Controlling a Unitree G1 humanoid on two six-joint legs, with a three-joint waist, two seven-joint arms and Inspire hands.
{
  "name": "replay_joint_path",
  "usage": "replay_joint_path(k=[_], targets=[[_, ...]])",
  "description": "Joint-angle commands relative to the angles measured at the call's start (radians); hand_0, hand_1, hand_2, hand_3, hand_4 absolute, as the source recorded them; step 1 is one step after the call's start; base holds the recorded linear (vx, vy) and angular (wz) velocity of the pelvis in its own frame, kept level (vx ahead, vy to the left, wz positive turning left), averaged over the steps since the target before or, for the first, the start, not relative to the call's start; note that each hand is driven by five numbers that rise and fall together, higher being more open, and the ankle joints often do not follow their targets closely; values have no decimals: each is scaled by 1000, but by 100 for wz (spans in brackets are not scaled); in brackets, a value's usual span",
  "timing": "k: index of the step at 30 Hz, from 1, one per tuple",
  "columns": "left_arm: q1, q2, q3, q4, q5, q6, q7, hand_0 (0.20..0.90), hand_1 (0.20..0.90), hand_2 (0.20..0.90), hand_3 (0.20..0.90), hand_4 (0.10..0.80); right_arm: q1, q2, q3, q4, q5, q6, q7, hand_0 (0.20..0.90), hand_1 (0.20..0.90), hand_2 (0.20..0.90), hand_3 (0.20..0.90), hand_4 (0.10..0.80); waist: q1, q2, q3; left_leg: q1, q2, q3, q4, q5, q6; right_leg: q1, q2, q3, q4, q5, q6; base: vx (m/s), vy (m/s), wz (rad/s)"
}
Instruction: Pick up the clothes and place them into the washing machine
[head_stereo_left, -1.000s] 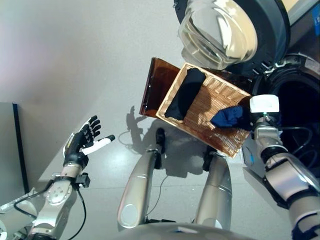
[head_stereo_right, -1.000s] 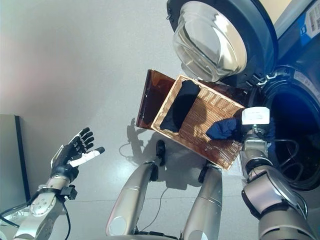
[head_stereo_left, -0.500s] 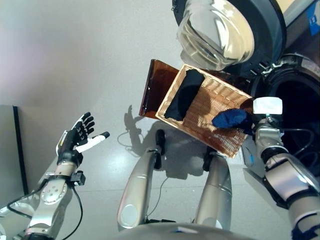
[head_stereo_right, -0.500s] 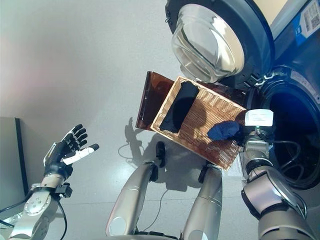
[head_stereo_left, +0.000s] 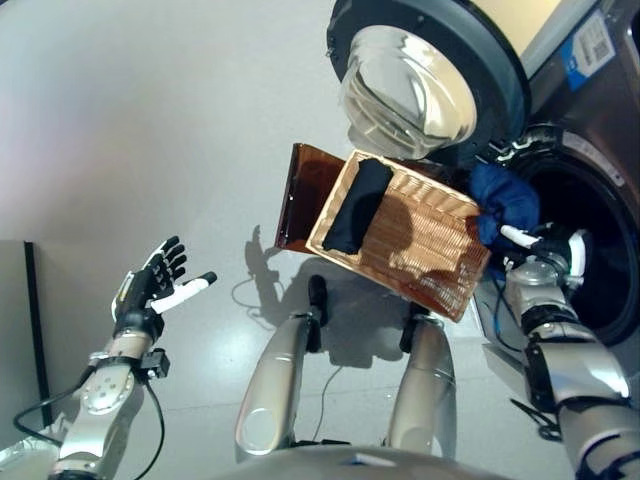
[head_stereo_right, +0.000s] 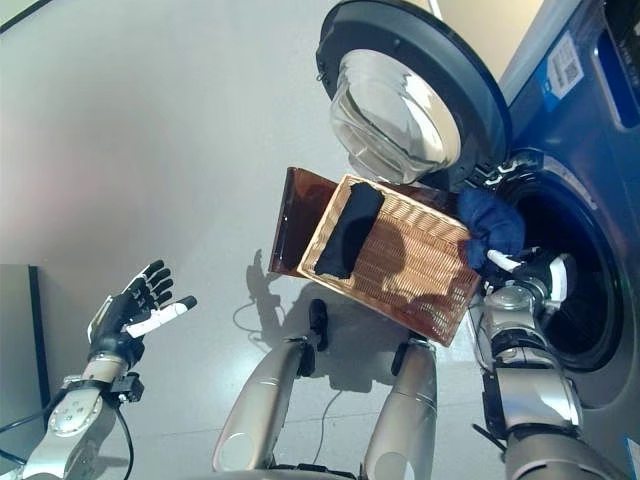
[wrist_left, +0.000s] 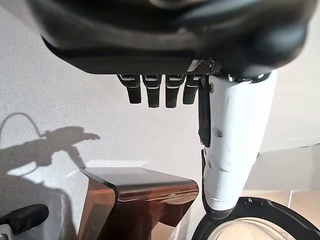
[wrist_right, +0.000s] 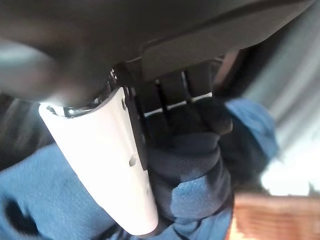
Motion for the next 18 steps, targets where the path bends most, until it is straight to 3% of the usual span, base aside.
replay_joint_path(k=[1,8,12,18], targets=[[33,5,30,1,23,-40,42,900,900,900,900,800,41,-7,-53,-47,266,-167,6,200,200,200,200,300,-9,4,-57,29,93,-89,-73,41,-143,25,-45,55,-44,59,59,0,0,0],[34,-25,6,-17,-16,-19,43,900,900,900,900,800,22,90,-223,-135,776,-357,117,200,200,200,200,300,-11,47,-59,44,81,-77,-92,45,-143,19,-54,64,-42,47,59,12,27,-4],[40,-44,-14,-21,-48,-20,33,900,900,900,900,800,-18,89,-298,-173,892,-434,128,200,200,200,200,300,-8,79,-65,49,75,-76,-107,51,-145,19,-61,67,-38,36,60,5,9,1],[39,-36,-41,-34,-59,-37,23,900,900,900,900,800,-89,5,-312,-177,885,-478,97,200,200,200,200,300,2,105,-70,51,73,-79,-102,48,-147,20,-65,67,-25,26,61,8,-3,4]])
